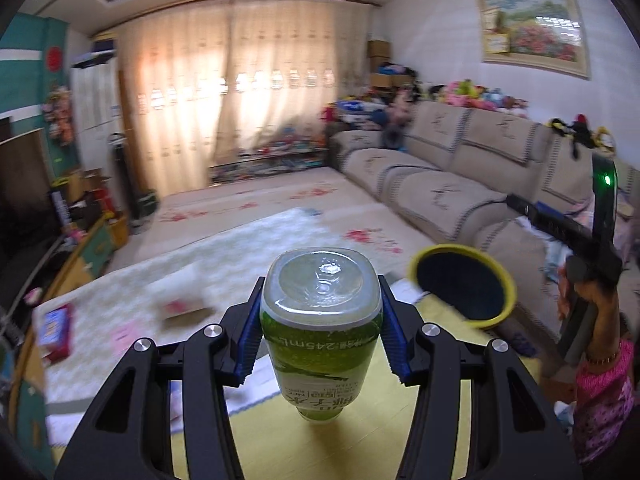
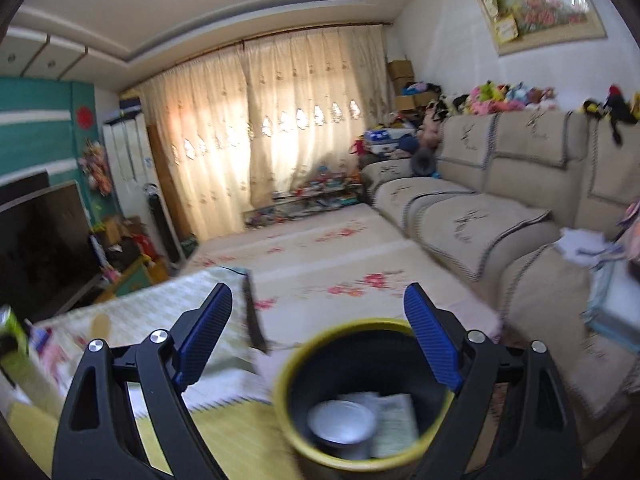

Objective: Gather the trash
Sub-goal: 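Carry the coconut water bottle over the bin and open the left gripper, then reach the right gripper to the white cloth and pinch it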

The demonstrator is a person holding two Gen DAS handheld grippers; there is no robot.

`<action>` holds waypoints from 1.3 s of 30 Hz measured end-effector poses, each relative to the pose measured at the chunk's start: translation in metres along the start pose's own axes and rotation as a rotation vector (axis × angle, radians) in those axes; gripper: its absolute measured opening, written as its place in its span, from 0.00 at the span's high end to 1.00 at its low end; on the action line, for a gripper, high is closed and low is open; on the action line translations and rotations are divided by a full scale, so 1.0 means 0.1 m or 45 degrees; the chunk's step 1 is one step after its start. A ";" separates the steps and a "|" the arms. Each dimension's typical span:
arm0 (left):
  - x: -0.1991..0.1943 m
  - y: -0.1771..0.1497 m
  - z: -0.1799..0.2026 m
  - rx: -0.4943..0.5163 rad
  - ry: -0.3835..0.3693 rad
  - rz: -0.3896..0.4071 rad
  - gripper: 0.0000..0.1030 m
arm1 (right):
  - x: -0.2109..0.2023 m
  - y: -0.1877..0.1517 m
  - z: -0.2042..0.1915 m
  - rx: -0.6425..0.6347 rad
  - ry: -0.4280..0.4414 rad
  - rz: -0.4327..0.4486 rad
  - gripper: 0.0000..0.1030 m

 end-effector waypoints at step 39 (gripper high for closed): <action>0.19 0.26 -0.29 -0.198 0.107 0.158 0.25 | 0.23 -0.49 0.09 -0.059 0.034 -0.198 0.19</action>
Point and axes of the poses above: each gripper's, at about its wrist camera, not at the fingertips, and x roughly the way its jaws point, z to its right, y to its top, the point moved 10 cm from there along x, roughly the way its jaws point, and after that the axes turned 9 degrees about -z, right-handed, at the moved point
